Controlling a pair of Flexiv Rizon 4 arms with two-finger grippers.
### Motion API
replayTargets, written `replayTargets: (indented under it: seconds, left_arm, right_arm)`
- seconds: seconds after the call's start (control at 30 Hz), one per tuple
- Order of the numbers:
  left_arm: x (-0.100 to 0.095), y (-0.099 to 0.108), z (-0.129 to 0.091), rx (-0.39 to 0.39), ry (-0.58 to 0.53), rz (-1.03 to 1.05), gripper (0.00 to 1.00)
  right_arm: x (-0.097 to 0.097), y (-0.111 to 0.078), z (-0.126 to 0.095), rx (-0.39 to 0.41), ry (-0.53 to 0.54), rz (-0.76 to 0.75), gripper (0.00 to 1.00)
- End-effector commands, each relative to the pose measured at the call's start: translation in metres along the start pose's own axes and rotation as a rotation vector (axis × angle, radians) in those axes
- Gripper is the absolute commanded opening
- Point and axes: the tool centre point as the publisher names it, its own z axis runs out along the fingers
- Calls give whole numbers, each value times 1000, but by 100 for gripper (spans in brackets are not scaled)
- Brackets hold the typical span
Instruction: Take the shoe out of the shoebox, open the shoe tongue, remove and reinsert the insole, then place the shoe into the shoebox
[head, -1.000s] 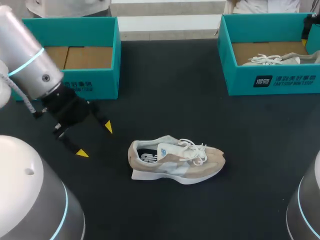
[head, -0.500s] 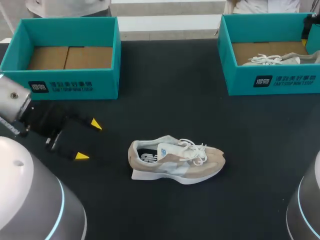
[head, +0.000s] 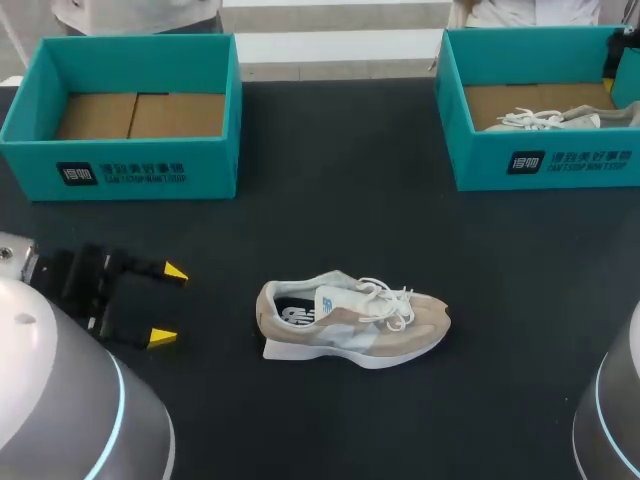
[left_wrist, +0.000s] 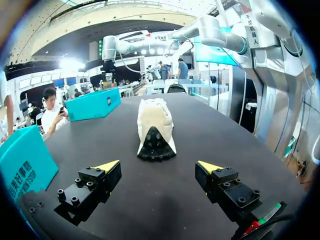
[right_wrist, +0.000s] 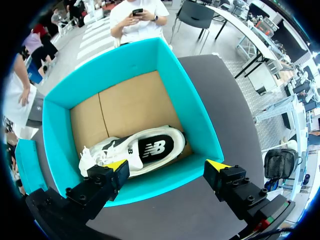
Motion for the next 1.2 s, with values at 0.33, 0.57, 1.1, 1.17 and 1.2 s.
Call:
replayTargets:
  seconds: [0.33, 0.57, 1.1, 1.17, 1.2]
  left_arm:
    - [7, 15, 6, 55, 36, -16, 100]
    - [7, 15, 6, 55, 36, -16, 100]
    - [16, 13, 50, 17, -7, 8, 100]
    - [14, 15, 58, 16, -16, 5, 100]
    - [12, 15, 62, 20, -16, 6, 100]
  right_arm:
    - [0, 0, 0, 1, 1, 1, 100]
    - [0, 0, 0, 1, 1, 1, 100]
    - [0, 0, 0, 1, 1, 1, 100]
    - [0, 0, 0, 1, 1, 1, 100]
    - [0, 0, 0, 1, 1, 1, 100]
